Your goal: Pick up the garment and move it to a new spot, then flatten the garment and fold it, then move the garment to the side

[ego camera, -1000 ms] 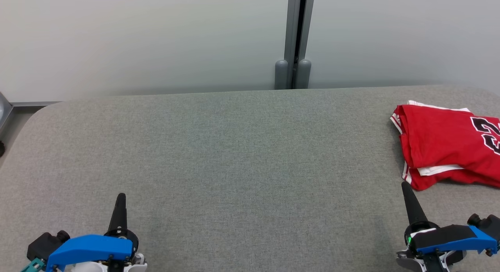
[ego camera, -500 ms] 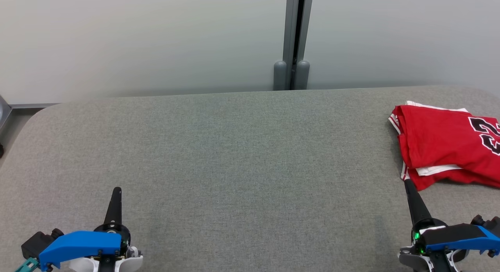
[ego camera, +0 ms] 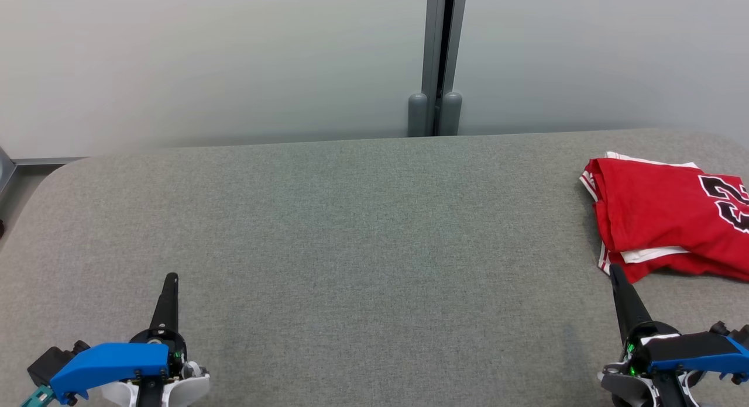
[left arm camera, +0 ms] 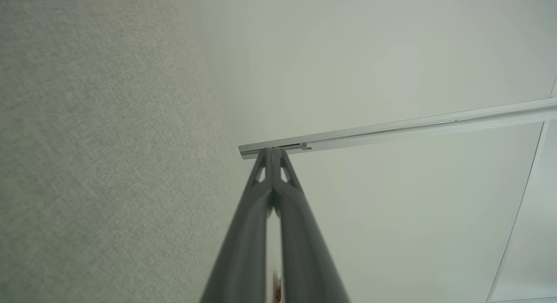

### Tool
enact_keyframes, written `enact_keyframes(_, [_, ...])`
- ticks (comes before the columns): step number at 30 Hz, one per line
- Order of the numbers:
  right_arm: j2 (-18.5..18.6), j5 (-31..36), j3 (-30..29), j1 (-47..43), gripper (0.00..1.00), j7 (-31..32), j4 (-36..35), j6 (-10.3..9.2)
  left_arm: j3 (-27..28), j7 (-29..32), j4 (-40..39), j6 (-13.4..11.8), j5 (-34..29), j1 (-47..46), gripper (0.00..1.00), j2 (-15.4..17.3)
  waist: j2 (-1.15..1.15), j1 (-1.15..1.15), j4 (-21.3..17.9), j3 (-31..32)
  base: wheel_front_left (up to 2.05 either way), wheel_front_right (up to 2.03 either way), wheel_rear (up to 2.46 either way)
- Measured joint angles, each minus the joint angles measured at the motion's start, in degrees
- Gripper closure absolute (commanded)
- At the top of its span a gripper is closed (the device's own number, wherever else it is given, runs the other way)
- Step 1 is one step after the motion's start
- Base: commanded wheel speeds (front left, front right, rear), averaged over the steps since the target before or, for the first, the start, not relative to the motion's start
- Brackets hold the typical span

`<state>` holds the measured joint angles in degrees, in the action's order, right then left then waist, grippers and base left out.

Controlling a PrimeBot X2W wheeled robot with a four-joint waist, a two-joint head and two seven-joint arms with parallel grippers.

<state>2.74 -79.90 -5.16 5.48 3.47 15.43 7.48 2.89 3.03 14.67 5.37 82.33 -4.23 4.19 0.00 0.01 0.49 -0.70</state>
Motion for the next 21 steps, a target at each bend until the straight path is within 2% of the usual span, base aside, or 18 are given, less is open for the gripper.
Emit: enact_keyframes(21, [0.0,-8.6,-0.9,0.2,1.0,2.1,-1.0,0.0,2.4,2.4,-0.3,1.3,7.1,-1.0,1.0,-0.8,0.0,0.0,-0.3,0.4,0.0,0.0,0.0])
